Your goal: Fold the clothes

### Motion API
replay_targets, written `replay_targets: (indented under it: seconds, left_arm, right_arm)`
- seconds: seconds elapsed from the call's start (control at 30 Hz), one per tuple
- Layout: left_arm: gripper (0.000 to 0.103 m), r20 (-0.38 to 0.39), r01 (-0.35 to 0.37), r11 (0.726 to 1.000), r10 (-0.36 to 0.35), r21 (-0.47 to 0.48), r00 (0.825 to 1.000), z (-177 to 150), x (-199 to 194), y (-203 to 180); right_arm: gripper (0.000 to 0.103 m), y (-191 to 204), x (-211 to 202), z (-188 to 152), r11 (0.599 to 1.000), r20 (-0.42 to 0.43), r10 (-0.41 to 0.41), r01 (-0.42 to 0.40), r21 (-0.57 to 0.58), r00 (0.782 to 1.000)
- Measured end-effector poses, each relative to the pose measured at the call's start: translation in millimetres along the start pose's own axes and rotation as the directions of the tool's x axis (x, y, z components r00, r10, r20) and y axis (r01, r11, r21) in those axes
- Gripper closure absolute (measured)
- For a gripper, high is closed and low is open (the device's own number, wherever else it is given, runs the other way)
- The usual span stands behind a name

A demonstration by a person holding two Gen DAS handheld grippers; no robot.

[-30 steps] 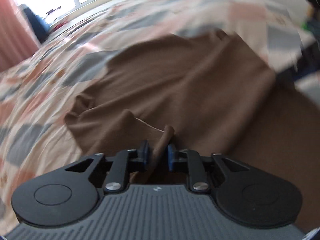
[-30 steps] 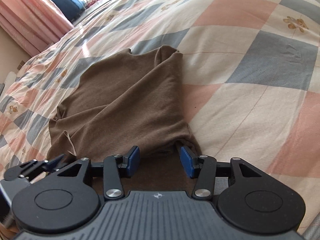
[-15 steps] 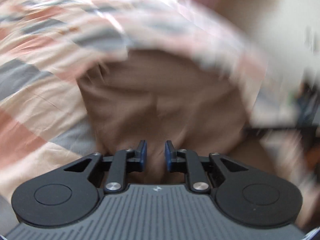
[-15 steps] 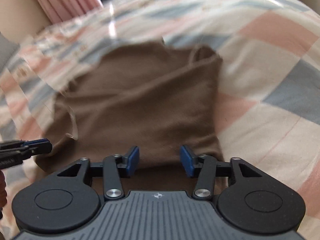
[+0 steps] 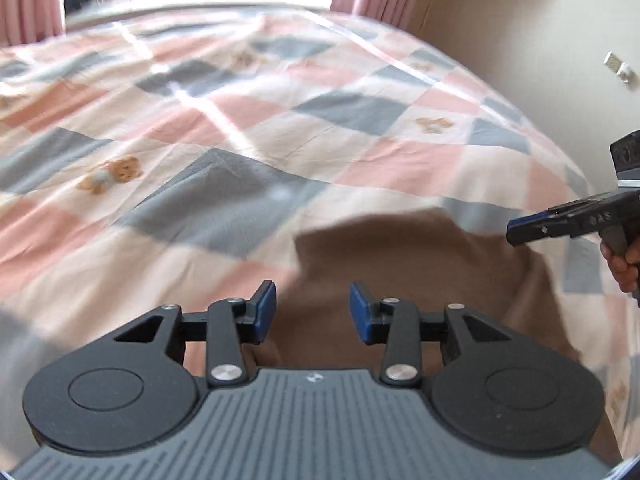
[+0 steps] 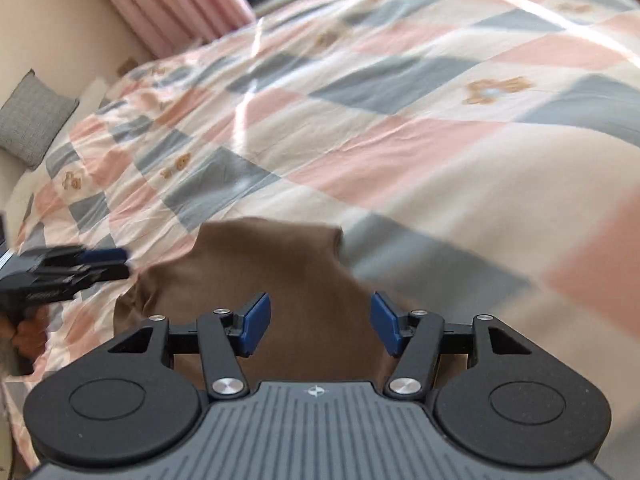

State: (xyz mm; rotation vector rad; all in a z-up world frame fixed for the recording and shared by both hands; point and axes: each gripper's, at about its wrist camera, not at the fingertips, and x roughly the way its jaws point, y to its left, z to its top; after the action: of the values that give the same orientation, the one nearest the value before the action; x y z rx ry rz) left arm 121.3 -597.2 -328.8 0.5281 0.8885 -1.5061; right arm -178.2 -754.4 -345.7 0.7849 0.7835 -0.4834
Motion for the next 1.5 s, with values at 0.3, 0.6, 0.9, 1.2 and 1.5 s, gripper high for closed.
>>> replay_targets:
  seconds: [0.3, 0.6, 0.9, 1.2, 1.5]
  left_arm:
    - [0.079, -0.135, 0.149, 0.972, -0.174, -0.180, 0.975, 23.4, 96.2, 32.4]
    - [0.095, 0.171, -0.097, 0.831, 0.003, 0.547, 0.985, -39.7, 4.4, -64.0]
    - [0.086, 0.032, 0.001, 0.669, -0.036, 0.744, 0.999, -118.0, -16.0, -92.2]
    - [0.073, 0.116, 0.097, 0.952, -0.136, 0.289, 0.984, -39.1, -19.0, -69.6]
    - [0.075, 0.060, -0.086, 0.851, 0.064, 0.518, 0.996, -123.8, -9.6, -104.4]
  right_arm:
    - [0.083, -36.1, 66.3, 32.8, 0.973, -0.082, 0.155, -0.137, 0.187, 0.985]
    - [0.095, 61.0, -21.5, -70.7, 0.803, 0.291, 0.008, 0.168, -0.573, 0.957]
    - [0.083, 75.1, -18.8, -133.5, 0.677, 0.065, -0.158, 0.155, -0.720, 0.985]
    - [0.052, 67.8, -26.5, -68.4, 0.960, 0.213, -0.049, 0.105, -0.260, 0.976]
    - [0.034, 72.9, -2.7, -141.7, 0.862, 0.170, -0.278, 0.324, -0.390, 0.945]
